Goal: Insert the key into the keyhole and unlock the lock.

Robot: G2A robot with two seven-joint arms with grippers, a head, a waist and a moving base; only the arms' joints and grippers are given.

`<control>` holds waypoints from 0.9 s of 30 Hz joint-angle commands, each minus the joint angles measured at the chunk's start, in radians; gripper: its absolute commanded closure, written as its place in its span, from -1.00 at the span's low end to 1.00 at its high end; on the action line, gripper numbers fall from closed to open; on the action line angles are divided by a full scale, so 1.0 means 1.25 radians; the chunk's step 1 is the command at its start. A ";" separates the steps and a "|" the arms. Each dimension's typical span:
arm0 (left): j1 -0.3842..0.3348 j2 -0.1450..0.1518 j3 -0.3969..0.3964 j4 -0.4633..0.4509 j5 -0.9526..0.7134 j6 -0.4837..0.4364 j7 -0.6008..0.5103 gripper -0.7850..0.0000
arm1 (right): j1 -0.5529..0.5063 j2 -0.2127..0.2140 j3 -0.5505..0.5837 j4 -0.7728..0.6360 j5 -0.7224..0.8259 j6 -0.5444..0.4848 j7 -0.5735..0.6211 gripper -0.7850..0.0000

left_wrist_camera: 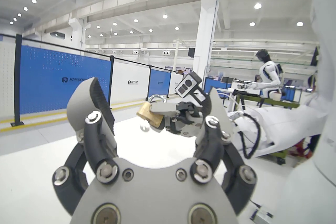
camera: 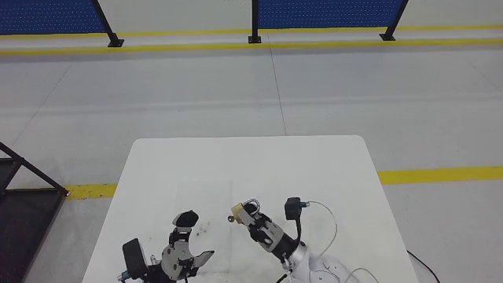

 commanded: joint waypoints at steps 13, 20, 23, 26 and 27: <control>0.140 0.033 -0.200 0.024 -0.090 -0.042 0.017 -1.00 | 0.179 -0.081 -0.238 0.146 -0.063 0.259 0.208 1.00; 0.140 0.033 -0.200 0.024 -0.090 -0.042 0.017 -1.00 | 0.212 -0.102 -0.275 0.183 -0.077 0.293 0.208 -1.00; 0.140 0.033 -0.200 0.024 -0.090 -0.042 0.017 -1.00 | 0.212 -0.101 -0.277 0.178 -0.081 0.294 0.200 -1.00; 0.140 0.033 -0.200 0.024 -0.090 -0.042 0.017 -1.00 | 0.208 -0.096 -0.276 0.169 -0.098 0.297 0.195 -1.00; 0.140 0.033 -0.200 0.024 -0.090 -0.042 0.017 -1.00 | 0.206 -0.094 -0.276 0.164 -0.104 0.299 0.193 -1.00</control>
